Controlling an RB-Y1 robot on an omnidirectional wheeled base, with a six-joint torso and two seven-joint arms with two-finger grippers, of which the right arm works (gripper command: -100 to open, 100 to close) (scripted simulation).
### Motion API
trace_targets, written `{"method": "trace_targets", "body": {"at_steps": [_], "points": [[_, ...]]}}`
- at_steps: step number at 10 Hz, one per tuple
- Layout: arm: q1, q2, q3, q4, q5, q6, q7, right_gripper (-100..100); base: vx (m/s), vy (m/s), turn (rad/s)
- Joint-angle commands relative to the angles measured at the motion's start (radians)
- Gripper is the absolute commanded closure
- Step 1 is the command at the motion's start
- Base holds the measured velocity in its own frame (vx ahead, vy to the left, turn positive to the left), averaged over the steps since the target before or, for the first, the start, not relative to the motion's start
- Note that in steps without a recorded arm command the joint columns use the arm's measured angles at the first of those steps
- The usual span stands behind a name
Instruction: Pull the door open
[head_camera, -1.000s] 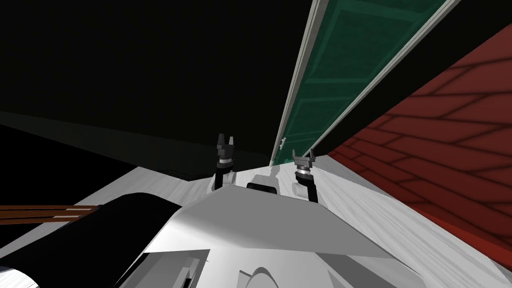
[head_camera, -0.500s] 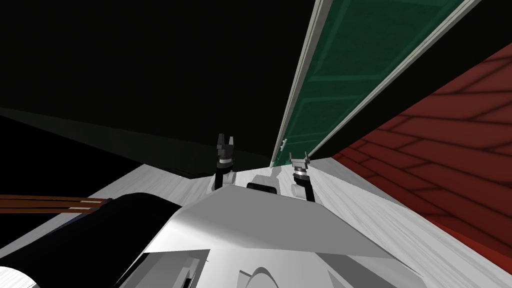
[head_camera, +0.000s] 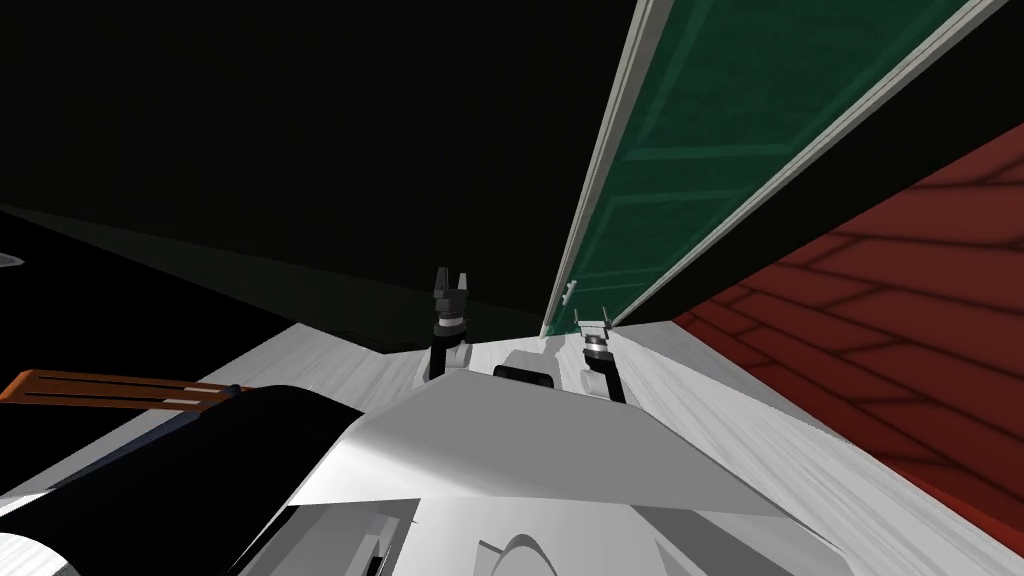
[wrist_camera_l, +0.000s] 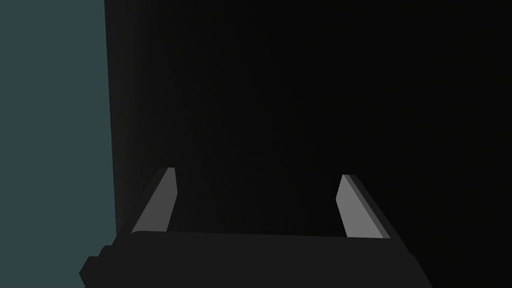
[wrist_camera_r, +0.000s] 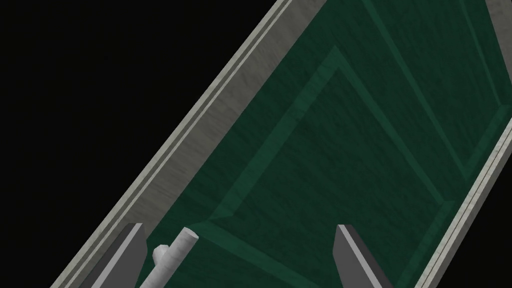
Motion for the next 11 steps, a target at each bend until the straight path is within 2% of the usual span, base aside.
{"method": "trace_targets", "body": {"at_steps": [1,2,3,5,6,7,8,10,11], "points": [[-0.009,-0.006,0.003,0.036,-0.003,-0.009,-0.029,-100,0.038,-0.040,0.040],[-0.020,-0.016,0.011,0.076,-0.009,-0.017,-0.069,-100,0.048,-0.040,0.067],[-0.020,-0.016,0.011,0.078,-0.009,-0.017,-0.071,-100,0.041,-0.033,0.049],[-0.041,-0.035,0.027,0.156,-0.020,-0.033,-0.135,-100,0.050,-0.054,0.108],[-0.041,-0.035,0.027,0.161,-0.020,-0.033,-0.153,-100,0.041,-0.059,0.042],[-0.051,-0.045,0.035,0.201,-0.025,-0.041,-0.186,-100,0.040,-0.052,0.063],[-0.051,-0.045,0.035,0.201,-0.025,-0.041,-0.194,-100,0.034,-0.042,0.044],[-0.071,-0.063,0.050,0.273,-0.036,-0.056,-0.259,-100,0.054,-0.060,0.102],[-0.071,-0.063,0.050,0.280,-0.036,-0.056,-0.276,-100,0.052,-0.058,0.042]]}}
